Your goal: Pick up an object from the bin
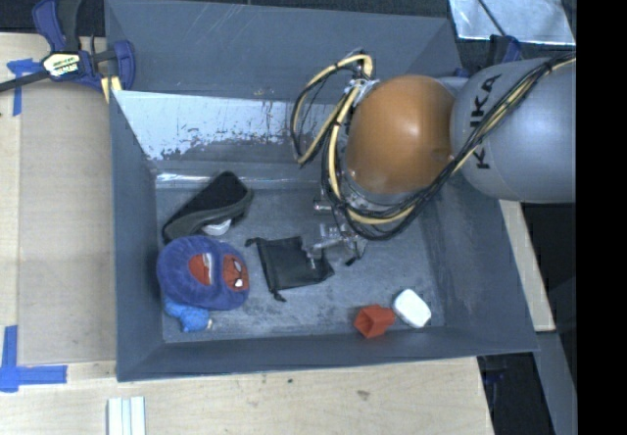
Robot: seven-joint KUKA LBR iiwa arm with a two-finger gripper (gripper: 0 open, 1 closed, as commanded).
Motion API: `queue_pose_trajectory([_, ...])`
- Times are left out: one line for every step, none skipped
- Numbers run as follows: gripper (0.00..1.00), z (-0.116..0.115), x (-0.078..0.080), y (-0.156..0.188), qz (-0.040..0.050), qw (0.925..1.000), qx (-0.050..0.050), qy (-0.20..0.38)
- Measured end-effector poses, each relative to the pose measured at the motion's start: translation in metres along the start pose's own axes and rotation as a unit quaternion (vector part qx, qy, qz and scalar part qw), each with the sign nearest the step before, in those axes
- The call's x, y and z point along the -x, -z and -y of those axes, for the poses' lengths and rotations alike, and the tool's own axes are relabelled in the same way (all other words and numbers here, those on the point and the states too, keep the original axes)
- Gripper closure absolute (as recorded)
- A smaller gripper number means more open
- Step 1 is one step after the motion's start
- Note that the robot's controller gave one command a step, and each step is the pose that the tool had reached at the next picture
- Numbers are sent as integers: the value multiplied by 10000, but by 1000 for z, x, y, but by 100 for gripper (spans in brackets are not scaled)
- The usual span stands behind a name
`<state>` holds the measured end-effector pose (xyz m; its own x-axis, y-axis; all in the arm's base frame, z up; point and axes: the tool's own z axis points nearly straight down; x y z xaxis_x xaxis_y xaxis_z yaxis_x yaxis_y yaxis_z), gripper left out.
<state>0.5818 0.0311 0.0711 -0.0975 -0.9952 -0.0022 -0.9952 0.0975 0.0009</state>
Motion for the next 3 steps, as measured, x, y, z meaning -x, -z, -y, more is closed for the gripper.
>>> queue_pose_trajectory([100,1,0,11,3,10000,-23,-15])
queue_pose_trajectory([100,3,1,94,3,10000,-55,-24])
queue_pose_trajectory([100,5,2,120,2,10000,-34,-34])
